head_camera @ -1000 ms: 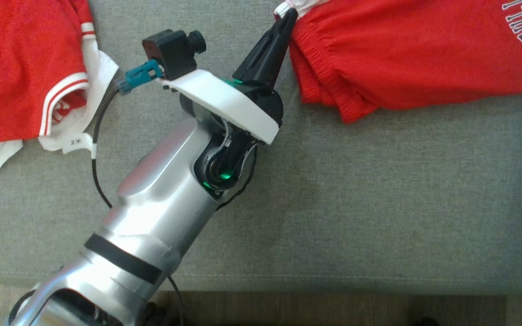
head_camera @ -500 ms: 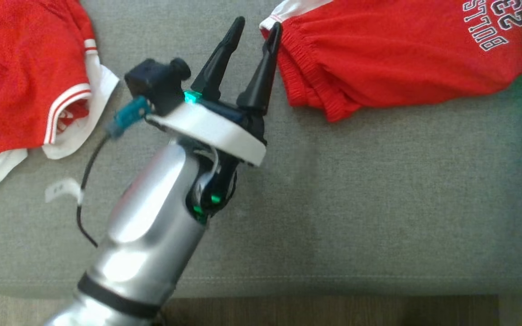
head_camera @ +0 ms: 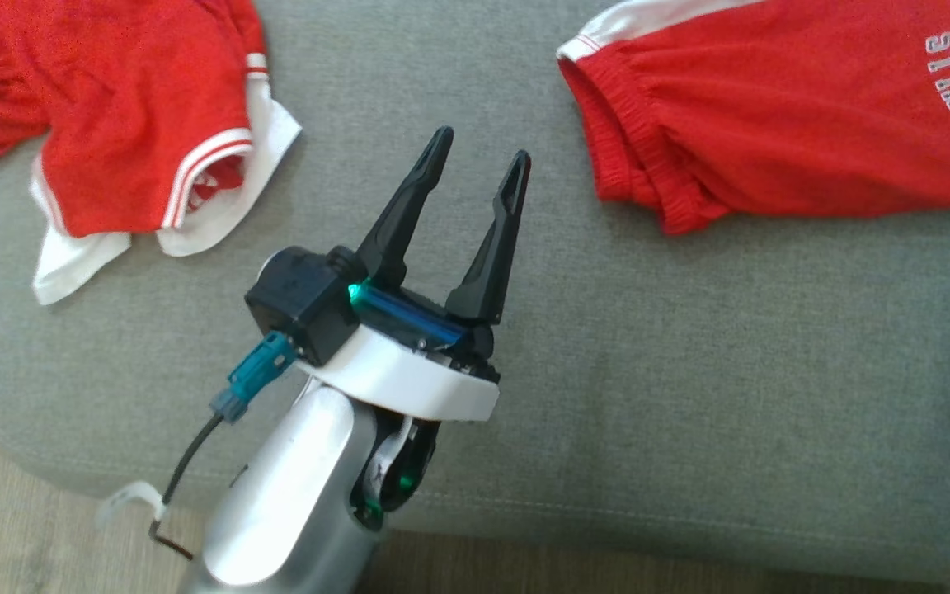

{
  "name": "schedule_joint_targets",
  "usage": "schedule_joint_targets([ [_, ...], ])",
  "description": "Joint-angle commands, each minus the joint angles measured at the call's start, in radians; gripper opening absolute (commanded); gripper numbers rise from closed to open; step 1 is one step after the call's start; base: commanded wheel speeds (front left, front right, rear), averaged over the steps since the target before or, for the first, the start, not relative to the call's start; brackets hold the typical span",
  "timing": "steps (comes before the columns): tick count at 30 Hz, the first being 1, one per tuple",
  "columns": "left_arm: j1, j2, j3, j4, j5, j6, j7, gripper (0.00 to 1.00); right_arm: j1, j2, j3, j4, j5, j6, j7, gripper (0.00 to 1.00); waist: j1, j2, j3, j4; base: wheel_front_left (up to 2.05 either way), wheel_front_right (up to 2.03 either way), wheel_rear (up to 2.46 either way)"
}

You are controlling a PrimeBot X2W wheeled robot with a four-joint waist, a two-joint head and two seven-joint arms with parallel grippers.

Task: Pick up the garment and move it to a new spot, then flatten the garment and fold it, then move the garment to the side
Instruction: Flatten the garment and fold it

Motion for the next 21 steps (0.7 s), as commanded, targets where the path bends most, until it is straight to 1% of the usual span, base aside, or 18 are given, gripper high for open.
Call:
schedule_joint_targets([
  [1, 0.01, 0.015, 0.028, -0.043, 0.002, 0.007, -0.005, 1.0, 0.028, 0.029, 0.038, 0.03, 0.009, 0.001, 0.037, 0.08, 0.0001, 0.0, -0.018, 0.013, 0.0, 0.0, 0.0],
  [2, 0.015, 0.015, 0.03, -0.045, 0.001, 0.009, -0.005, 1.0, 0.029, 0.032, 0.046, 0.045, 0.014, 0.001, 0.045, 0.0, 0.0001, 0.0, -0.024, 0.014, 0.0, 0.0, 0.0],
  [6, 0.033, 0.015, 0.048, -0.047, 0.011, 0.016, -0.005, 1.0, 0.032, 0.027, 0.075, 0.075, 0.025, 0.001, 0.034, 0.0, 0.0001, 0.0, -0.052, -0.003, 0.0, 0.0, 0.0],
  [11, 0.067, 0.015, 0.086, -0.04, 0.041, 0.016, -0.005, 1.0, 0.042, 0.004, 0.099, 0.081, 0.008, 0.001, -0.012, 0.0, 0.0001, 0.0, -0.101, -0.062, 0.0, 0.0, 0.0],
  [17, 0.124, 0.015, 0.127, -0.038, 0.062, 0.009, -0.005, 1.0, 0.063, -0.059, 0.087, 0.068, -0.045, 0.001, -0.045, 0.0, 0.0001, 0.0, -0.157, -0.134, 0.0, 0.0, 0.0],
  [21, 0.151, 0.015, 0.139, -0.045, 0.065, 0.006, -0.005, 1.0, 0.07, -0.097, 0.067, 0.044, -0.094, 0.001, -0.051, 0.0, 0.0001, 0.0, -0.176, -0.163, 0.0, 0.0, 0.0],
])
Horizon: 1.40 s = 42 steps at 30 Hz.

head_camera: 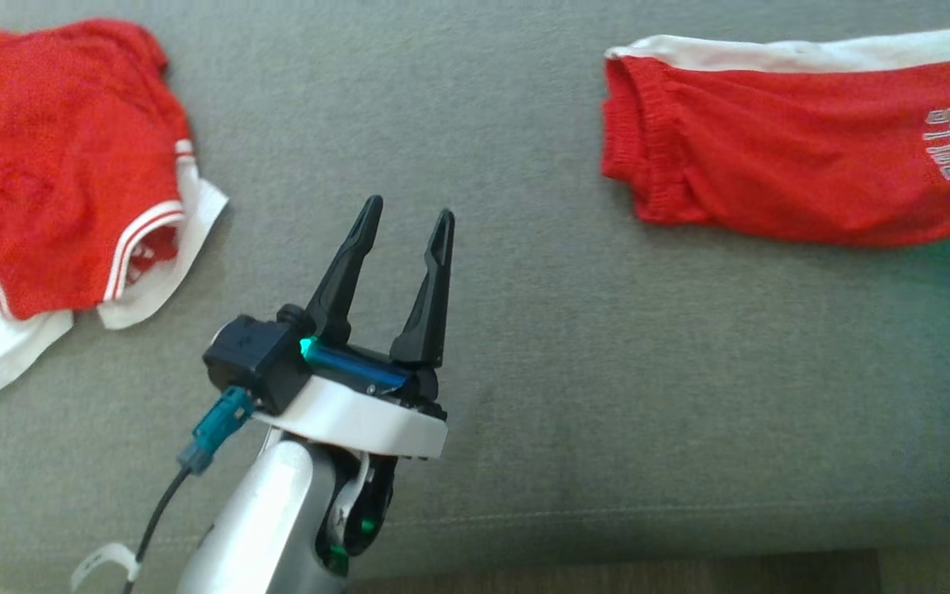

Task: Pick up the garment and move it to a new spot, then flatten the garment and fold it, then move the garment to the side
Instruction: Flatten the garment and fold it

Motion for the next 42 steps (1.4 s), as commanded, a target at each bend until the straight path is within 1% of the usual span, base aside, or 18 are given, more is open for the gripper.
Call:
schedule_joint_targets([
  [1, -0.005, 0.01, 0.032, -0.038, 0.007, -0.002, -0.005, 1.0, 0.005, -0.024, -0.006, -0.04, -0.019, 0.0, -0.011, 0.0, 0.0, 0.0, -0.023, -0.024, 0.0, 0.0, 0.0],
  [4, -0.005, 0.01, 0.029, -0.037, 0.007, -0.003, -0.005, 1.0, 0.007, -0.016, -0.025, -0.061, -0.046, 0.0, -0.009, 0.0, 0.0, 0.0, -0.027, -0.028, 0.0, 0.0, 0.0],
  [7, -0.006, 0.01, 0.029, -0.036, 0.004, 0.0, -0.005, 1.0, 0.005, 0.022, -0.021, -0.098, -0.071, 0.0, -0.014, 0.0, 0.0, 0.0, -0.034, -0.032, 0.0, 0.0, 0.0],
  [10, -0.001, 0.01, 0.032, -0.032, 0.002, 0.001, -0.005, 1.0, -0.001, 0.075, 0.011, -0.138, -0.077, 0.0, -0.012, 0.0, 0.0, 0.0, -0.048, -0.038, 0.0, 0.0, 0.0],
  [14, 0.009, 0.01, 0.027, -0.023, -0.005, 0.001, -0.005, 1.0, -0.006, 0.132, 0.083, -0.196, -0.069, 0.0, 0.004, 0.0, 0.0, 0.0, -0.072, -0.038, 0.0, 0.0, 0.0],
  [17, 0.012, 0.01, 0.018, -0.023, -0.016, 0.002, -0.005, 1.0, -0.006, 0.167, 0.152, -0.234, -0.042, 0.0, 0.026, 0.0, 0.0, 0.0, -0.086, -0.026, 0.0, 0.0, 0.0],
  [21, 0.015, 0.01, 0.007, -0.026, -0.029, 0.006, -0.005, 1.0, 0.003, 0.194, 0.24, -0.279, 0.004, 0.0, 0.06, 0.0, 0.0, 0.0, -0.098, 0.001, 0.0, 0.0, 0.0],
  [22, 0.015, 0.01, 0.007, -0.026, -0.029, 0.006, -0.005, 1.0, 0.003, 0.194, 0.24, -0.279, 0.004, 0.0, 0.06, 0.0, 0.0, 0.0, -0.098, 0.001, 0.0, 0.0, 0.0],
  [29, 0.023, 0.01, 0.002, -0.033, -0.046, 0.016, -0.005, 1.0, 0.039, 0.222, 0.36, -0.355, 0.088, 0.0, 0.109, 0.0, 0.0, 0.0, -0.095, 0.051, 0.0, 0.0, 0.0],
  [33, 0.02, 0.01, -0.006, -0.035, -0.054, 0.018, -0.005, 1.0, 0.068, 0.244, 0.389, -0.368, 0.124, 0.0, 0.124, 0.0, 0.0, 0.0, -0.093, 0.069, 0.0, 0.0, 0.0],
  [34, 0.019, 0.01, -0.009, -0.035, -0.056, 0.018, -0.005, 1.0, 0.077, 0.254, 0.384, -0.372, 0.142, 0.0, 0.118, 0.45, 0.0, 0.0, -0.095, 0.072, 0.0, 0.0, 0.0],
  [35, 0.02, 0.01, -0.011, -0.035, -0.058, 0.02, -0.005, 1.0, 0.088, 0.263, 0.378, -0.377, 0.162, 0.0, 0.114, 1.0, 0.0, 0.0, -0.097, 0.075, 0.0, 0.0, 0.0],
  [38, 0.024, 0.01, -0.013, -0.035, -0.061, 0.023, -0.005, 1.0, 0.116, 0.264, 0.343, -0.418, 0.211, 0.0, 0.08, 1.0, 0.0, 0.0, -0.106, 0.078, 0.0, 0.0, 0.0],
  [40, 0.029, 0.01, -0.01, -0.036, -0.059, 0.026, -0.005, 1.0, 0.137, 0.242, 0.298, -0.468, 0.222, 0.0, 0.047, 1.0, 0.0, 0.0, -0.114, 0.075, 0.0, 0.0, 0.0],
  [42, 0.037, 0.01, -0.004, -0.04, -0.055, 0.029, -0.005, 1.0, 0.164, 0.203, 0.247, -0.519, 0.205, 0.0, 0.027, 1.0, 0.0, 0.0, -0.12, 0.068, 0.0, 0.0, 0.0],
])
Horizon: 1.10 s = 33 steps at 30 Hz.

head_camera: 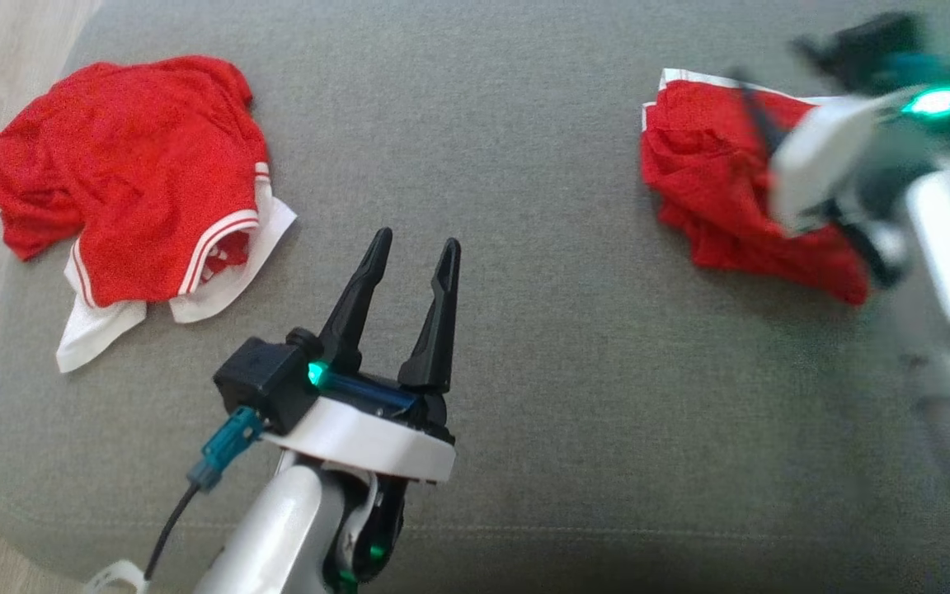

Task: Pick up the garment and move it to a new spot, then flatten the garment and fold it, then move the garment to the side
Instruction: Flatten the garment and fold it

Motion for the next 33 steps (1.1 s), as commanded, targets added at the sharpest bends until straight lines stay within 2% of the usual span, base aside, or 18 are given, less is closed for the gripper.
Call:
schedule_joint_targets([
  [1, -0.002, 0.007, 0.03, -0.041, 0.002, 0.005, -0.005, 1.0, 0.009, -0.03, -0.028, -0.053, -0.016, 0.0, -0.013, 1.0, 0.0, 0.0, -0.005, -0.006, 0.0, 0.0, 0.0],
  [4, 0.003, 0.007, 0.032, -0.053, 0.007, 0.006, -0.005, 1.0, 0.067, -0.087, -0.103, -0.104, -0.055, 0.0, -0.032, 1.0, 0.0, 0.0, -0.009, -0.011, 0.0, 0.0, 0.0],
  [8, 0.003, 0.007, 0.025, -0.064, 0.011, 0.007, -0.005, 1.0, 0.15, -0.13, -0.134, -0.12, -0.115, 0.0, -0.06, 1.0, 0.0, 0.0, -0.005, -0.005, 0.0, 0.0, 0.0],
  [9, 0.001, 0.007, 0.022, -0.066, 0.011, 0.006, -0.005, 1.0, 0.167, -0.134, -0.132, -0.114, -0.121, 0.0, -0.064, 0.75, 0.0, 0.0, -0.003, -0.001, 0.0, 0.0, 0.0],
  [10, 0.0, 0.007, 0.02, -0.068, 0.011, 0.005, -0.005, 1.0, 0.178, -0.132, -0.13, -0.107, -0.12, 0.0, -0.07, 0.33, 0.0, 0.0, -0.001, 0.002, 0.0, 0.0, 0.0],
  [11, -0.001, 0.007, 0.018, -0.07, 0.012, 0.004, -0.005, 1.0, 0.185, -0.131, -0.122, -0.097, -0.117, 0.0, -0.075, 0.0, 0.0, 0.0, 0.002, 0.006, 0.0, 0.0, 0.0],
  [19, -0.024, 0.007, 0.006, -0.074, 0.012, 0.003, -0.005, 1.0, 0.108, -0.128, -0.011, 0.067, -0.168, 0.0, -0.122, 0.0, 0.0, 0.0, 0.044, 0.042, 0.0, 0.0, 0.0],
  [23, -0.034, 0.007, 0.0, -0.069, 0.008, 0.004, -0.005, 1.0, 0.077, -0.097, 0.089, 0.153, -0.118, 0.0, -0.125, 0.0, 0.0, 0.0, 0.045, 0.061, 0.0, 0.0, 0.0],
  [25, -0.03, 0.007, 0.005, -0.071, 0.005, 0.008, -0.005, 1.0, 0.077, -0.09, 0.153, 0.159, -0.075, 0.0, -0.129, 0.0, 0.0, 0.0, 0.039, 0.061, 0.0, 0.0, 0.0],
  [26, -0.03, 0.007, 0.005, -0.071, 0.005, 0.008, -0.005, 1.0, 0.077, -0.09, 0.153, 0.159, -0.075, 0.0, -0.129, 0.0, 0.0, 0.0, 0.039, 0.061, 0.0, 0.0, 0.0],
  [29, -0.019, 0.007, 0.01, -0.07, 0.006, 0.013, -0.005, 1.0, 0.101, -0.089, 0.258, 0.137, -0.001, 0.0, -0.12, 0.0, 0.0, 0.0, 0.022, 0.052, 0.0, 0.0, 0.0],
  [30, -0.011, 0.007, 0.012, -0.068, 0.008, 0.014, -0.005, 1.0, 0.128, -0.093, 0.334, 0.104, 0.06, 0.0, -0.101, 0.0, 0.0, 0.0, 0.006, 0.04, 0.0, 0.0, 0.0],
  [33, 0.001, 0.007, 0.015, -0.069, 0.013, 0.016, -0.005, 1.0, 0.167, -0.109, 0.434, 0.033, 0.144, 0.0, -0.075, 0.0, 0.0, 0.0, -0.018, 0.02, 0.0, 0.0, 0.0],
])
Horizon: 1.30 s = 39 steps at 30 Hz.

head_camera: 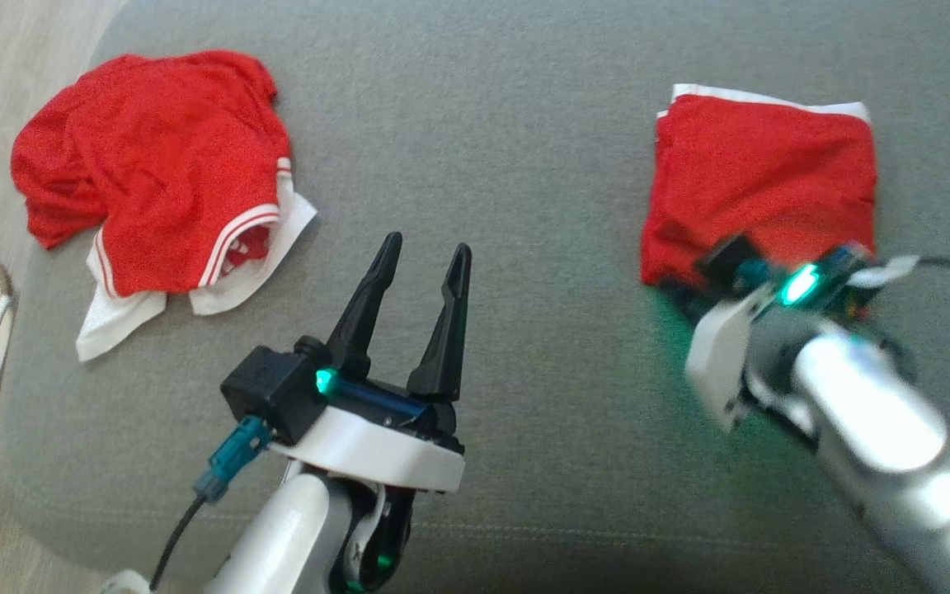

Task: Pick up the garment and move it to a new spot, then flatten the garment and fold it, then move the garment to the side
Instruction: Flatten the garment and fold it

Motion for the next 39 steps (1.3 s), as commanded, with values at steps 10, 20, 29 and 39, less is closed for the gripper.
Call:
schedule_joint_targets([
  [10, 0.046, 0.007, 0.092, -0.028, 0.047, 0.045, -0.005, 1.0, 0.149, -0.011, -0.047, -0.221, 0.029, 0.0, -0.157, 1.0, 0.0, 0.0, -0.096, -0.068, 0.0, 0.0, 0.0],
  [20, 0.153, 0.008, 0.218, 0.003, 0.159, 0.102, -0.005, 1.0, 0.4, 0.215, -0.513, -0.3, -0.192, 0.0, -0.365, 1.0, 0.0, 0.0, -0.176, -0.1, 0.0, 0.0, 0.0],
  [29, 0.226, 0.02, 0.273, 0.038, 0.297, 0.092, -0.005, 1.0, 0.559, 0.271, -0.626, -0.498, -0.269, 0.0, -0.369, 1.0, 0.0, 0.0, -0.224, -0.111, 0.0, 0.0, 0.0],
  [39, 0.271, 0.011, 0.29, 0.096, 0.321, 0.075, -0.005, 1.0, 0.645, 0.286, -0.643, -0.492, -0.218, 0.0, -0.37, 1.0, 0.0, 0.0, -0.255, -0.11, 0.0, 0.0, 0.0],
])
